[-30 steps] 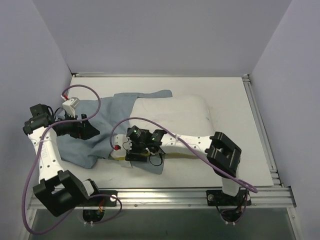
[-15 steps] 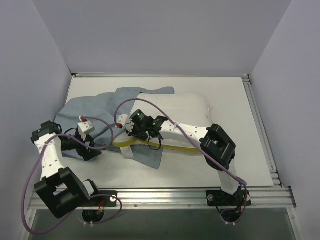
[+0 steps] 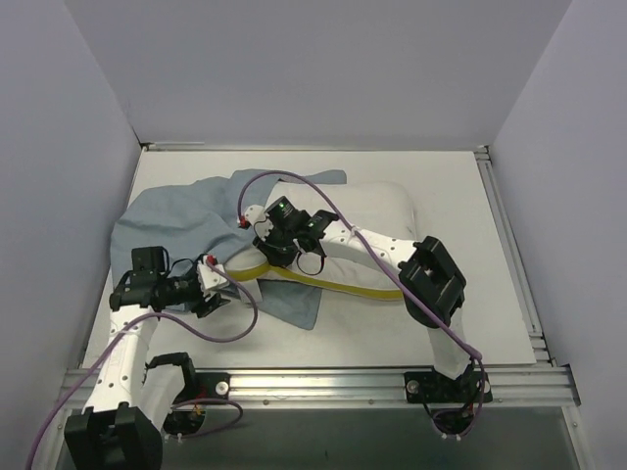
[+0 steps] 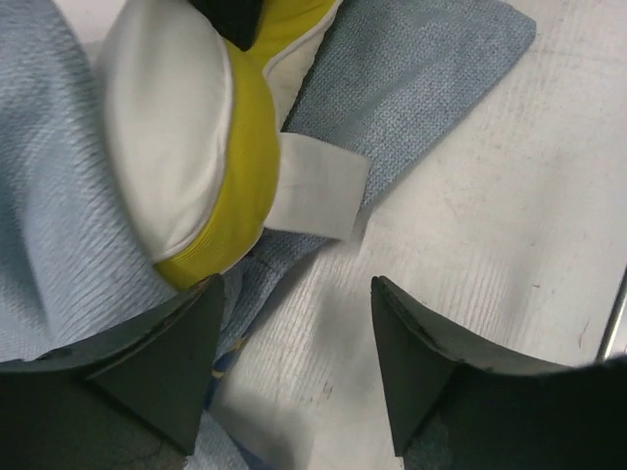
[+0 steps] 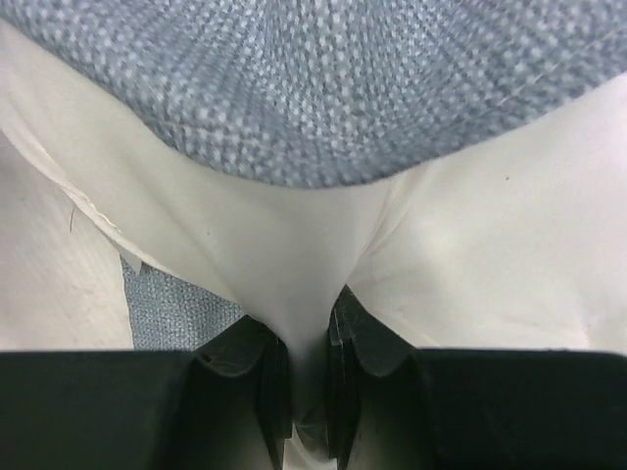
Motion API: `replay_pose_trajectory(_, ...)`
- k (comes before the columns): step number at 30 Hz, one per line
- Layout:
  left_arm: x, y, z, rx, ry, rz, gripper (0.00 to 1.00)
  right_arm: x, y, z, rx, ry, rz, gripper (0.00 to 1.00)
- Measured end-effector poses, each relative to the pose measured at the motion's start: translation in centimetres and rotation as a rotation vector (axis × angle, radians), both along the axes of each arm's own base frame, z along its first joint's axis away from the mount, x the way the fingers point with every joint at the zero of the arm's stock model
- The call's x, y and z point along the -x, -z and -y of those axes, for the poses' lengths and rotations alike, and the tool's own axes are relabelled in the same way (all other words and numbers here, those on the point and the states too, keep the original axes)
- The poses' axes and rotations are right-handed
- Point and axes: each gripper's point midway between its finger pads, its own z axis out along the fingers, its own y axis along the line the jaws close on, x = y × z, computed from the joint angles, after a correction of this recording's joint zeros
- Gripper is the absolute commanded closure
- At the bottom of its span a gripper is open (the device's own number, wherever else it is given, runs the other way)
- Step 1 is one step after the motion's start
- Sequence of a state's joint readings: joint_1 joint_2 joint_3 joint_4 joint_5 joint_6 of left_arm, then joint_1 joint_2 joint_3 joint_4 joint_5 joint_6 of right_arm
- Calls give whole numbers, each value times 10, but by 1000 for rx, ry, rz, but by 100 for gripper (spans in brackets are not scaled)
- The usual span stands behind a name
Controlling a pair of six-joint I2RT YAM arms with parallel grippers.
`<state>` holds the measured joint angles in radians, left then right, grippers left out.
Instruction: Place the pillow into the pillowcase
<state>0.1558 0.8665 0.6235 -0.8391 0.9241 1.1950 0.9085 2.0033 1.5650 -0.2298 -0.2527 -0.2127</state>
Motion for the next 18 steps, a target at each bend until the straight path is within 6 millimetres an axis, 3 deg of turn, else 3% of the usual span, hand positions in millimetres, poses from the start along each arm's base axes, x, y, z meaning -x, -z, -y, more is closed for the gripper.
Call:
replay_pose_trajectory(3,-7,8,7,-24,-8,6,38,0,-7,-3,-35,17,-39,100)
replay_pose_trajectory(6,-25,11,0,-48,-85,21,43,-1,-9,-3,-59,31,-72,100)
replay_pose_trajectory(9,-37,6,-5,-54,-134,50,44,0,-9,-2,-63,36,-89,100)
replay_pose_trajectory(18,-46,-19,-8,-15,-181,72,50,-1,-6,0,-61,46,-103,100)
